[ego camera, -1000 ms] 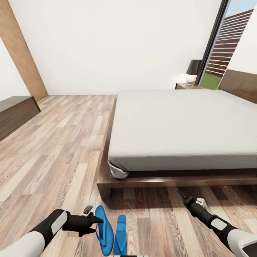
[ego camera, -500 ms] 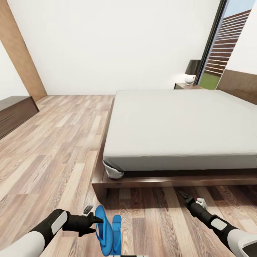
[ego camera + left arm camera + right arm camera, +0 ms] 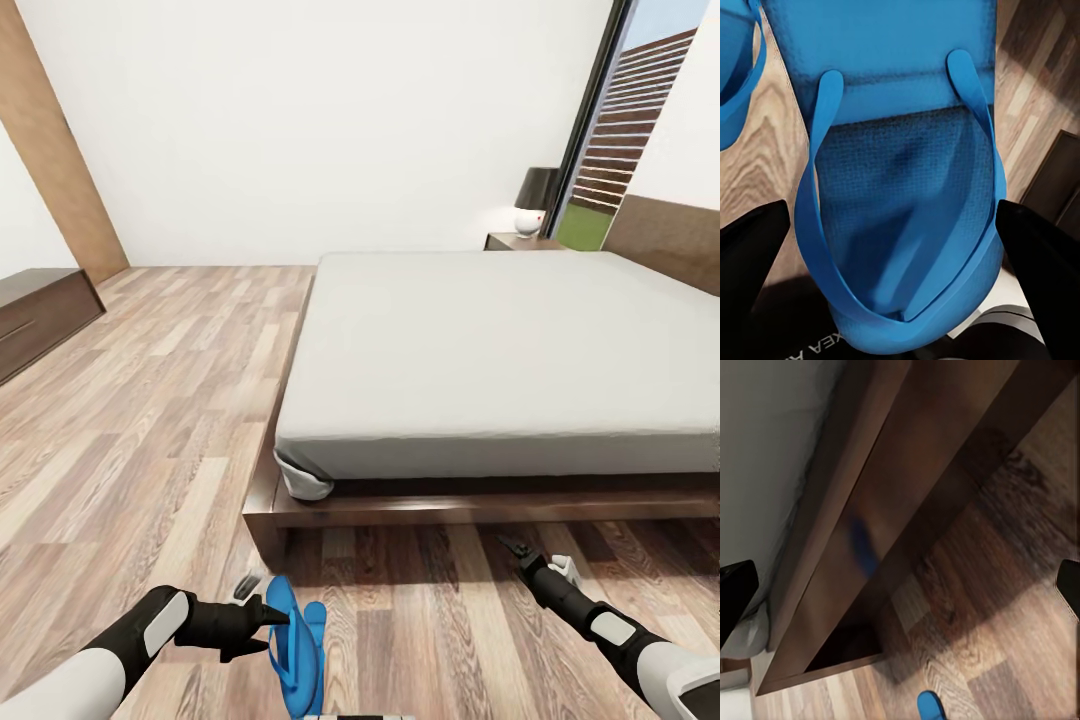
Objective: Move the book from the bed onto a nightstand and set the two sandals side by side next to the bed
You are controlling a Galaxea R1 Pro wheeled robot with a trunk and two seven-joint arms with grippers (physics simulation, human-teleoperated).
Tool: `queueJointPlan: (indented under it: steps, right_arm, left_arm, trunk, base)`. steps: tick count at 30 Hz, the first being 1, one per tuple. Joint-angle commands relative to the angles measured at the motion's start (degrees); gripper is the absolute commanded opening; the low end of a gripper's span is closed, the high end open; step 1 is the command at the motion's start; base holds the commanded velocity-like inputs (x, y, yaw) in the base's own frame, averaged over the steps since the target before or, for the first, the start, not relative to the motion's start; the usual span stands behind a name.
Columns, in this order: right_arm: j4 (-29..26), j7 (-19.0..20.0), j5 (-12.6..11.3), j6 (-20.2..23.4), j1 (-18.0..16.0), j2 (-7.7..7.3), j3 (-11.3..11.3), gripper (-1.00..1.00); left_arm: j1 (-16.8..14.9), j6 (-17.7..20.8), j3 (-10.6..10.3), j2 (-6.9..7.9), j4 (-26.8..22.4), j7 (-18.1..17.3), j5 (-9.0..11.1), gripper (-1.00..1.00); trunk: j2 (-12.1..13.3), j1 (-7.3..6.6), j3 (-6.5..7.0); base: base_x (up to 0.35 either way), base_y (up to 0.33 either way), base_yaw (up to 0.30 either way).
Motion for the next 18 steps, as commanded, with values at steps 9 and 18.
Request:
queueJointPlan:
  steps: [9,18]
  right_arm:
    - [0.2,0.3,-0.6,0.5,-0.1,0.01,0.3,1.00]
    - [0.2,0.2,-0.5,0.6,-0.1,-0.05,0.3,1.00]
  left_arm:
    - [0.0,0.1,-0.2,0.04,0.0,-0.3,-0.1,-1.00]
    - [0.0,0.1,0.0,0.08,0.0,-0.3,-0.1,-1.00]
  trunk:
    - [0.0,-0.01,-0.05]
    - [0.0,-0.01,-0.05]
  base:
    - [0.000,-0.110,0.000]
    - [0.000,-0.105,0.000]
